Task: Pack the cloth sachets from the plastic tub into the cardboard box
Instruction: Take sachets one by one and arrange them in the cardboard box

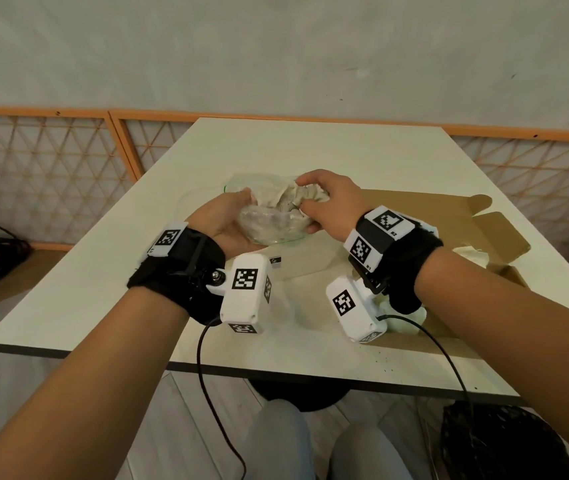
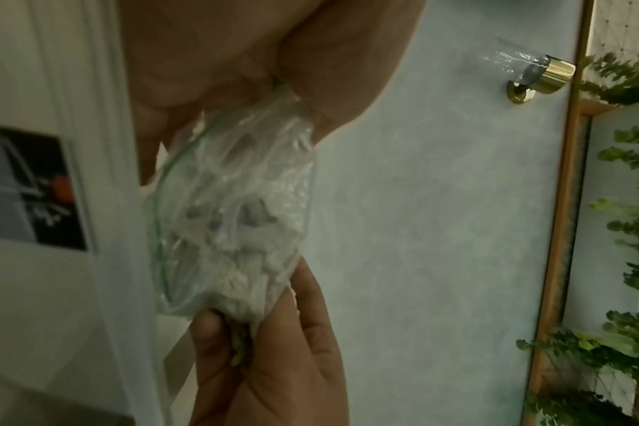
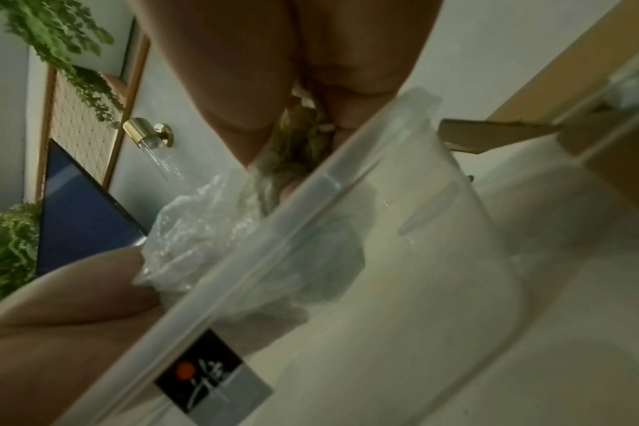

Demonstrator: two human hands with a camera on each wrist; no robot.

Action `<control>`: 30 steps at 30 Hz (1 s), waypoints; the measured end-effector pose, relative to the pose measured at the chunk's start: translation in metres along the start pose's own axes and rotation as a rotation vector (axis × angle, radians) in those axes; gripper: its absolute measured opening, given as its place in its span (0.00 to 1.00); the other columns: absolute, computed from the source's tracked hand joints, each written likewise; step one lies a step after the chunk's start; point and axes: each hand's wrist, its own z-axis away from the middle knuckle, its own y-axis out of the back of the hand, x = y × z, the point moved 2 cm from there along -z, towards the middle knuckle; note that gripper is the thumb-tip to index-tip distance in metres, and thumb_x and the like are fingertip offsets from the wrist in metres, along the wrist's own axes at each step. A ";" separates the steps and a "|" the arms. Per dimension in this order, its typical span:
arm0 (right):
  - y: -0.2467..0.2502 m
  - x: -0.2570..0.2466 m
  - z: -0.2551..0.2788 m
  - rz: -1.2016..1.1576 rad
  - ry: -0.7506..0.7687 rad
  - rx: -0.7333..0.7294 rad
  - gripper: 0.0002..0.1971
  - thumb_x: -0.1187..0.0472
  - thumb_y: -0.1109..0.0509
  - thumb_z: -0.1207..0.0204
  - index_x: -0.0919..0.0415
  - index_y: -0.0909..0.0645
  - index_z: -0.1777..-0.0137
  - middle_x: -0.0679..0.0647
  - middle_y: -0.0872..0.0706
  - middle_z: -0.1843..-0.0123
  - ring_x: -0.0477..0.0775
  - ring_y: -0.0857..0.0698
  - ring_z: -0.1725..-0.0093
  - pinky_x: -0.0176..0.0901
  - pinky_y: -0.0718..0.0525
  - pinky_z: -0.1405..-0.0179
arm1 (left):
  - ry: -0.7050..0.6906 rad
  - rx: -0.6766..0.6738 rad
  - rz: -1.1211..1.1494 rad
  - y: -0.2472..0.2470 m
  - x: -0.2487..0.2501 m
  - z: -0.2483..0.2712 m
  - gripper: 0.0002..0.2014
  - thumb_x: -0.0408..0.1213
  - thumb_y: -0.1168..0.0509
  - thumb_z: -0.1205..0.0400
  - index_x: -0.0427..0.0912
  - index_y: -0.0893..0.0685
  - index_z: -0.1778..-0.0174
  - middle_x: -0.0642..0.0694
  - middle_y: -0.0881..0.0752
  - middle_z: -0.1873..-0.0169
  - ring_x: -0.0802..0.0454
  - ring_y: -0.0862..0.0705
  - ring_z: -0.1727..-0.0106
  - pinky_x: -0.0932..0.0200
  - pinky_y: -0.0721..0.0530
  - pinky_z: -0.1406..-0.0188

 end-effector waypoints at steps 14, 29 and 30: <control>0.001 -0.006 -0.011 0.080 -0.005 -0.041 0.18 0.51 0.26 0.28 0.58 0.16 0.41 0.54 0.14 0.50 0.55 0.16 0.50 0.51 0.16 0.46 | -0.007 -0.012 -0.166 -0.005 -0.001 0.004 0.11 0.36 0.42 0.13 0.31 0.19 0.44 0.37 0.10 0.63 0.43 0.10 0.68 0.51 0.11 0.73; 0.014 -0.028 -0.017 -0.416 -0.099 -0.028 0.06 0.61 0.25 0.28 0.63 0.16 0.58 0.57 0.19 0.64 0.46 0.19 0.72 0.32 0.24 0.77 | -0.336 0.479 -0.535 0.012 0.014 -0.004 0.37 0.34 0.29 0.25 0.46 0.38 0.21 0.44 0.30 0.29 0.45 0.26 0.39 0.50 0.26 0.41; 0.014 -0.029 -0.018 -0.394 -0.088 -0.033 0.06 0.60 0.25 0.28 0.64 0.16 0.57 0.58 0.18 0.64 0.48 0.19 0.70 0.33 0.24 0.77 | -0.481 0.500 -0.481 0.008 0.017 0.003 0.33 0.33 0.31 0.24 0.48 0.35 0.24 0.44 0.30 0.28 0.46 0.26 0.39 0.53 0.27 0.44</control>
